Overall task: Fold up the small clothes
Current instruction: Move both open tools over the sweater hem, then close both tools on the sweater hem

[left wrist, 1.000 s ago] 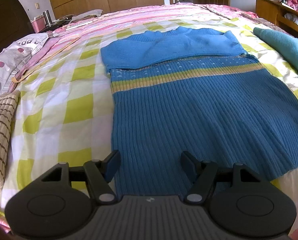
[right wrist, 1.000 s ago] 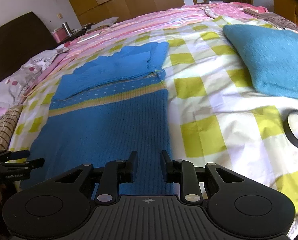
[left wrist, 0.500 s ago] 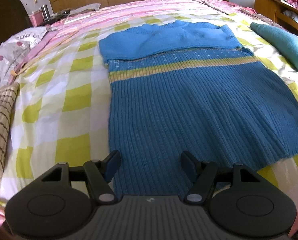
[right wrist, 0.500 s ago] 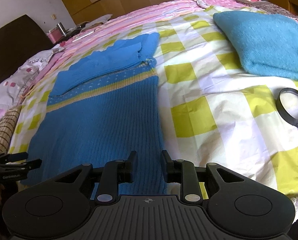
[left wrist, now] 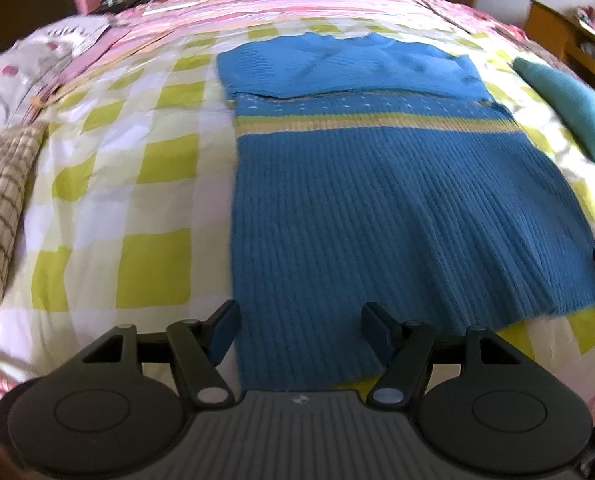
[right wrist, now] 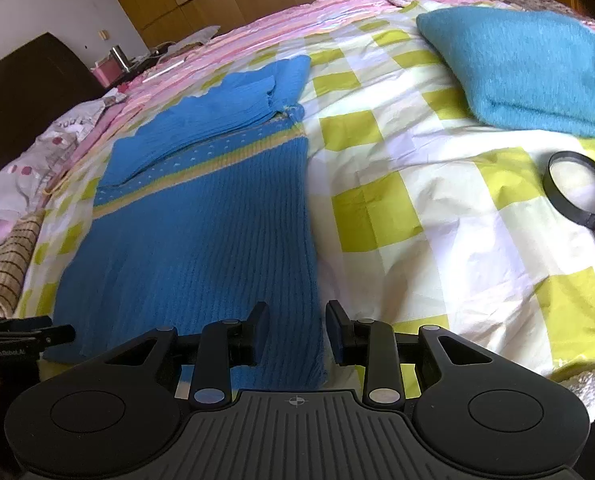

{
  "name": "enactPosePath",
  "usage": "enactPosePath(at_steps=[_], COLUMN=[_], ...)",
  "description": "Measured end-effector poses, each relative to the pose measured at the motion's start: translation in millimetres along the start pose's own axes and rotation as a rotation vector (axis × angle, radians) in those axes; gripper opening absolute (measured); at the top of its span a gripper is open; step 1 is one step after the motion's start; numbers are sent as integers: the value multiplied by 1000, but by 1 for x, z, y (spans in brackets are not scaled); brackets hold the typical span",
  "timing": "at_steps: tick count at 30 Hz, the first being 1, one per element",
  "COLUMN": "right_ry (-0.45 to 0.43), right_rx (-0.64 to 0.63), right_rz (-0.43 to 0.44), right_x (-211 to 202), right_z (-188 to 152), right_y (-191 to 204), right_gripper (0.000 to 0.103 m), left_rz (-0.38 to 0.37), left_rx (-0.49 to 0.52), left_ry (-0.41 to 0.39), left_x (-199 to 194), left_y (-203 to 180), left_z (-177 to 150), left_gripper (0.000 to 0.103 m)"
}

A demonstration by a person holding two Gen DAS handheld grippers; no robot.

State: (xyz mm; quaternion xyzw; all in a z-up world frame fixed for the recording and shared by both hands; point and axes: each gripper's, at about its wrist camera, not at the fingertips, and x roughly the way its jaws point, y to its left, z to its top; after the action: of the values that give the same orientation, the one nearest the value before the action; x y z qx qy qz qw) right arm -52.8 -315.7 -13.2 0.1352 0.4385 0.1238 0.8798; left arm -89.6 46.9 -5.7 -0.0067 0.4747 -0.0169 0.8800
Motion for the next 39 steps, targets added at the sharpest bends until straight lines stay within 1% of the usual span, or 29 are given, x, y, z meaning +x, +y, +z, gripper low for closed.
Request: enactPosePath(at_steps=[4, 10, 15, 17, 20, 25, 31, 34, 39], right_ry=[6, 13, 19, 24, 26, 42, 59, 63, 70], right_rx=[14, 46, 55, 55, 61, 30, -29, -69, -131], right_rz=[15, 45, 53, 52, 51, 51, 28, 11, -22], right_x=[1, 4, 2, 2, 2, 4, 8, 10, 12], right_z=[0, 0, 1, 1, 1, 1, 4, 4, 4], right_y=[-2, -6, -9, -11, -11, -8, 1, 8, 17], right_gripper=[31, 31, 31, 31, 31, 31, 32, 33, 31], left_rz=[-25, -45, -19, 18, 44, 26, 9, 4, -9], left_rx=[-72, -114, -159, -170, -148, -95, -104, -100, -74], left_ry=[38, 42, 15, 15, 2, 21, 32, 31, 22], left_x=[7, 9, 4, 6, 5, 9, 11, 11, 9], left_y=[10, 15, 19, 22, 18, 10, 11, 11, 6], left_z=[3, 4, 4, 5, 4, 3, 5, 5, 4], left_gripper=[72, 71, 71, 71, 71, 71, 70, 67, 56])
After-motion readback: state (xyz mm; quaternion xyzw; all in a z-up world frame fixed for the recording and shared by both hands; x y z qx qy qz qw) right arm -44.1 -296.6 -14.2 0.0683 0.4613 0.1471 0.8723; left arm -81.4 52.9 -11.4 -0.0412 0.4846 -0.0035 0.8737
